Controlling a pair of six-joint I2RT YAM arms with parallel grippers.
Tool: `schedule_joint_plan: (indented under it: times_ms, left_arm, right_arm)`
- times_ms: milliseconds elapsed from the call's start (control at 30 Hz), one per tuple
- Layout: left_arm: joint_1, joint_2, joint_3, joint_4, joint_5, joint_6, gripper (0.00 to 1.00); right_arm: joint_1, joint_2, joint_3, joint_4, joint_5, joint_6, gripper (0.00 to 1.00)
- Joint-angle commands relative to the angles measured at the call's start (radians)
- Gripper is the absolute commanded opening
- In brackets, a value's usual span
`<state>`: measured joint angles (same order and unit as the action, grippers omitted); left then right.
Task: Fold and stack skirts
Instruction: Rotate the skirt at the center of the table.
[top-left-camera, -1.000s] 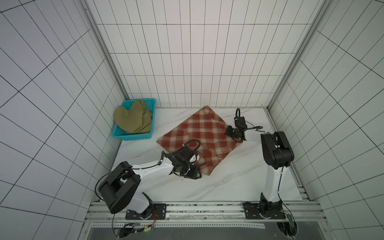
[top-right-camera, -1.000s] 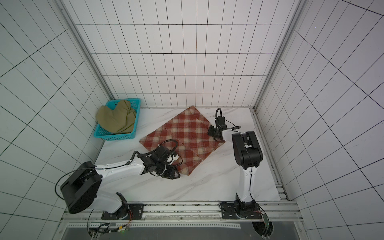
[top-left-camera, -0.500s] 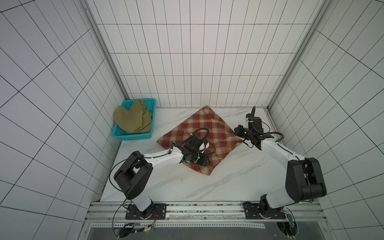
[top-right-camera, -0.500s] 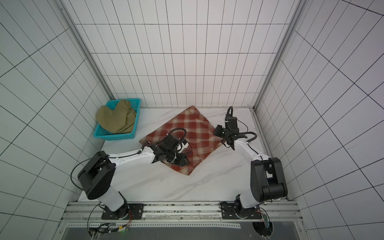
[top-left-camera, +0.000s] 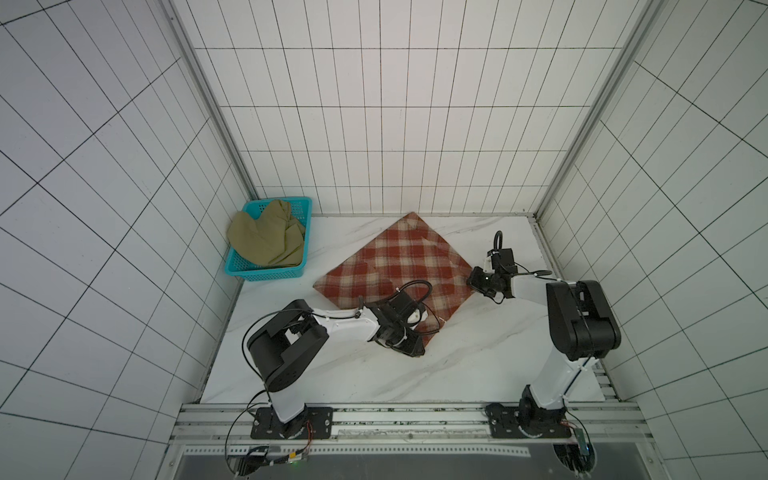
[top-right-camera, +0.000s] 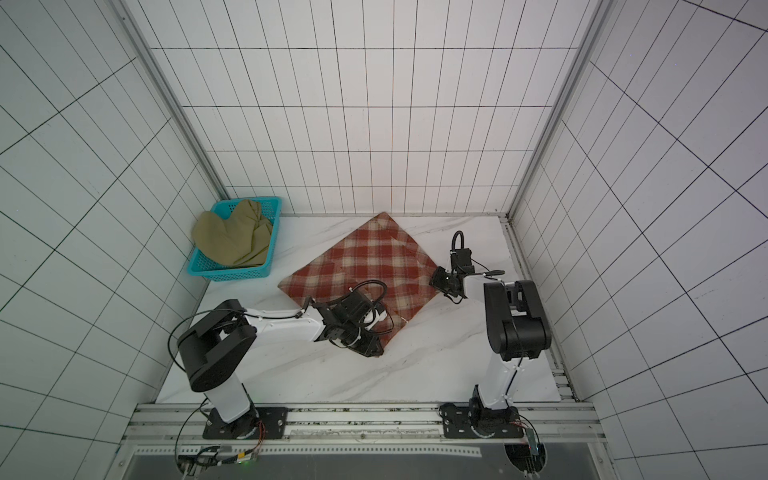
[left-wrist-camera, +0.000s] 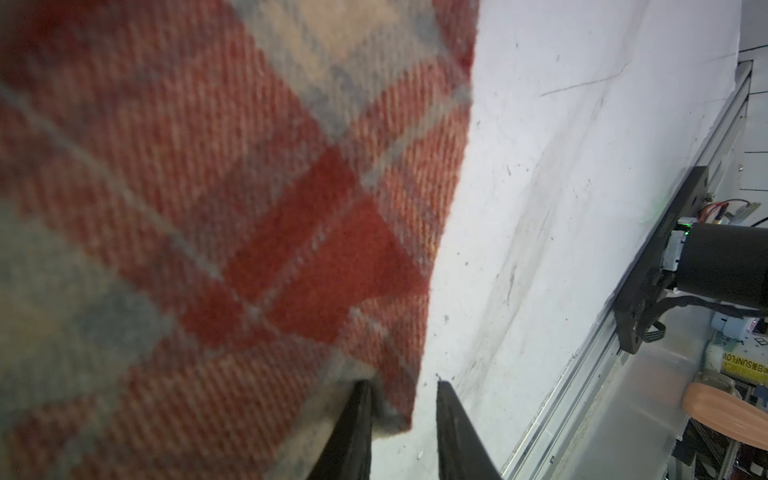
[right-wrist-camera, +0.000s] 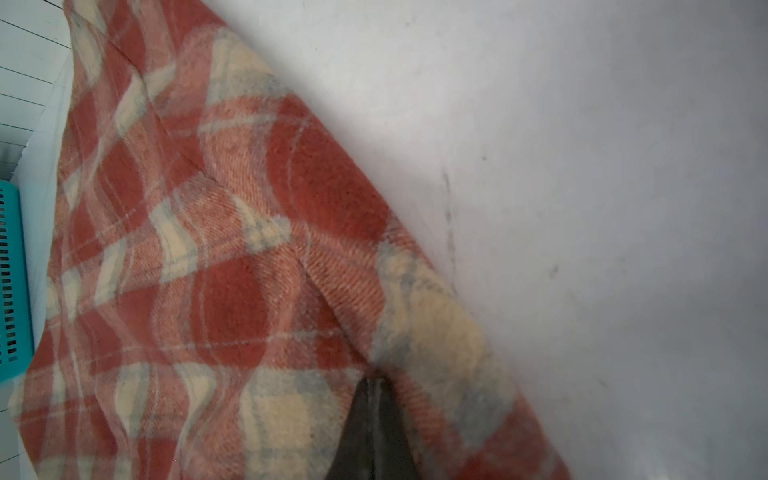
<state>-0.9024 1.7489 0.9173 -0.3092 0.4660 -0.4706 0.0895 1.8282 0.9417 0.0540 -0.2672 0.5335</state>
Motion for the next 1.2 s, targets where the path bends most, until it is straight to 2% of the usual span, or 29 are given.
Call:
schedule_joint_plan:
  times_ms: [0,167,267,367,500,567,667,733,833,1033,1167]
  left_arm:
    - [-0.019,0.035,-0.029,0.069,0.033,-0.061,0.27]
    - [-0.037,0.087,0.013,0.13,0.047,-0.095,0.27]
    - [-0.057,0.124,0.075,0.164,0.062,-0.105,0.26]
    - [-0.063,0.097,0.15,0.162,0.033,-0.078,0.18]
    - [-0.017,-0.05,0.152,0.139,-0.01,-0.097,0.18]
    - [0.04,-0.142,0.092,0.161,-0.002,-0.143,0.2]
    - [0.158,-0.28,0.003,0.135,-0.01,-0.185,0.31]
    - [0.272,-0.355,-0.051,0.097,-0.007,-0.198,0.39]
    - [0.434,-0.425,-0.11,0.048,-0.003,-0.196,0.45]
    - [0.708,-0.492,-0.237,0.069,-0.003,-0.226,0.48]
    - [0.845,-0.482,-0.302,0.139,0.028,-0.247,0.51]
  right_arm:
    - [-0.014,0.095,0.102,-0.02,0.012,0.011,0.0]
    - [-0.017,0.165,0.217,-0.044,0.053,-0.024,0.0]
    - [-0.022,0.149,0.268,-0.063,0.039,-0.054,0.0]
    - [-0.02,0.054,0.245,-0.063,0.031,-0.068,0.0]
    - [0.001,-0.141,0.142,-0.082,0.039,-0.093,0.0]
    - [0.027,-0.232,0.087,-0.099,0.051,-0.113,0.06]
    - [0.1,-0.367,0.01,-0.134,0.078,-0.148,0.17]
    - [0.146,-0.429,-0.025,-0.163,0.088,-0.153,0.19]
    - [0.197,-0.5,-0.09,-0.167,0.061,-0.135,0.23]
    - [0.266,-0.536,-0.136,-0.189,0.045,-0.134,0.29]
    - [0.273,-0.511,-0.119,-0.218,0.027,-0.147,0.31]
